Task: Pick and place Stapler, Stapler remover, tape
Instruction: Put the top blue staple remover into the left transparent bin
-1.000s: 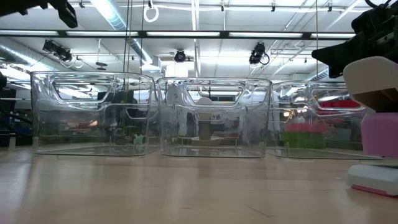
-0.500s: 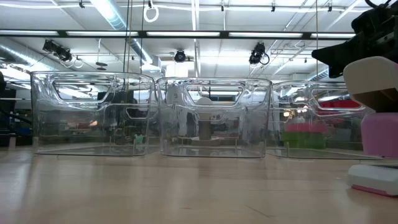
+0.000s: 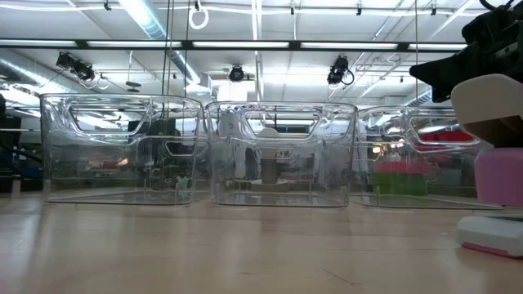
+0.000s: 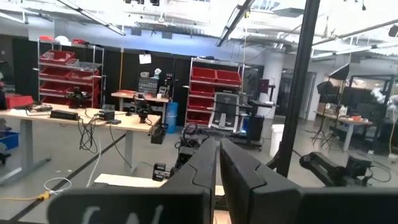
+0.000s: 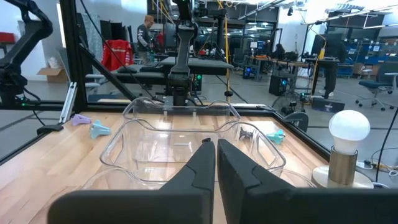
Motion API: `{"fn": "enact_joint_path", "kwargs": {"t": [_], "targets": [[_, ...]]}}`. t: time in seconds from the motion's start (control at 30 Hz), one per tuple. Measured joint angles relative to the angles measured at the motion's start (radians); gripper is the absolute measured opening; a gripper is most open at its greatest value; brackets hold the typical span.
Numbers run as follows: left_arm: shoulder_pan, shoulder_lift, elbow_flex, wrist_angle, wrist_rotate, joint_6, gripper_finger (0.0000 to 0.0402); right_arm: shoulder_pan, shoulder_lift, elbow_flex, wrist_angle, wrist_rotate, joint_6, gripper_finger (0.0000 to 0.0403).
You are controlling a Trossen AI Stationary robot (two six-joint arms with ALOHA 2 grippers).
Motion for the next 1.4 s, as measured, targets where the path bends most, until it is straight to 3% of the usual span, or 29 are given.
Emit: {"fn": "enact_joint_path", "kwargs": {"t": [0.57, 1.03, 1.4], "targets": [[0.000, 0.087, 0.047, 0.027, 0.001, -0.030, 0.0025, 0.000, 0.000, 0.000, 0.000, 0.000, 0.000, 0.0022], [0.000, 0.113, 0.046, -0.318, -0.027, 0.057, 0.0025, 0.000, 0.000, 0.000, 0.000, 0.000, 0.000, 0.0022], [0.005, 0.145, 0.046, -0.359, -0.027, 0.051, 0.0025, 0.000, 0.000, 0.000, 0.000, 0.000, 0.000, 0.0022]]}}
